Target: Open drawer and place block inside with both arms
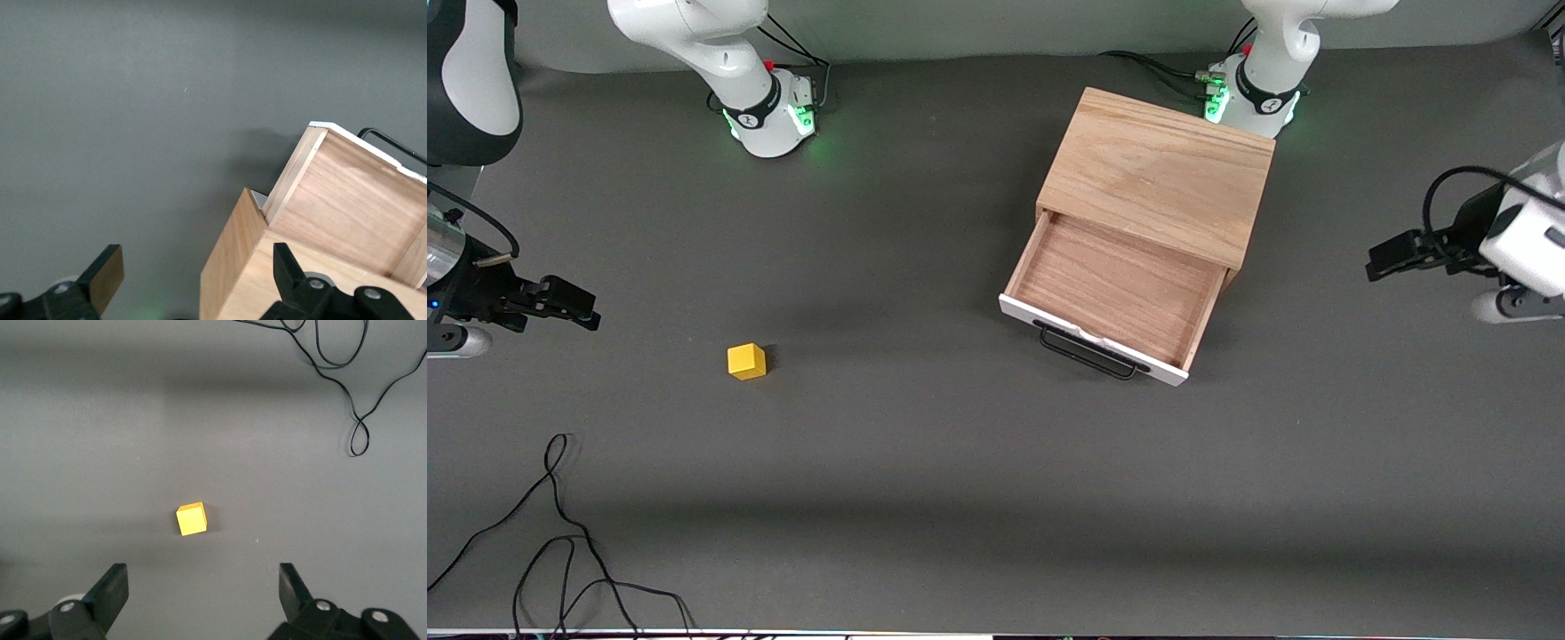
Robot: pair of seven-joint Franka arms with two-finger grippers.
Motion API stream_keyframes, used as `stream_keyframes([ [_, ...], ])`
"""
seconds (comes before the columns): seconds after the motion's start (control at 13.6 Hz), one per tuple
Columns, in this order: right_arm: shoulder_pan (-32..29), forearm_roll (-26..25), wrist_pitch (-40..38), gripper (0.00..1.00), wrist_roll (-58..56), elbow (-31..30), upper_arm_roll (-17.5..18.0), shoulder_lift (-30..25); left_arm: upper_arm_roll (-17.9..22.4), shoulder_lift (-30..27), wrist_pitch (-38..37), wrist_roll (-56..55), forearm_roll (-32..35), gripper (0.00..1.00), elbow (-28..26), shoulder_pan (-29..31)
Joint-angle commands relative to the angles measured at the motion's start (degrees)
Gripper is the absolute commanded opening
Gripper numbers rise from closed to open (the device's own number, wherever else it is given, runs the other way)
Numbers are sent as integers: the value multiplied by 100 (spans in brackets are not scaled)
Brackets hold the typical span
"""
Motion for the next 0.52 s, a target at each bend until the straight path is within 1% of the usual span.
stream_keyframes([
  [0.0, 8, 88, -68, 100, 18, 122, -44, -2, 57, -286, 162, 413, 207, 100, -267, -37],
  [0.44, 34, 26, -130, 100, 27, 245, -9, 33, 49, -286, 189, 571, 216, 100, -284, -28],
])
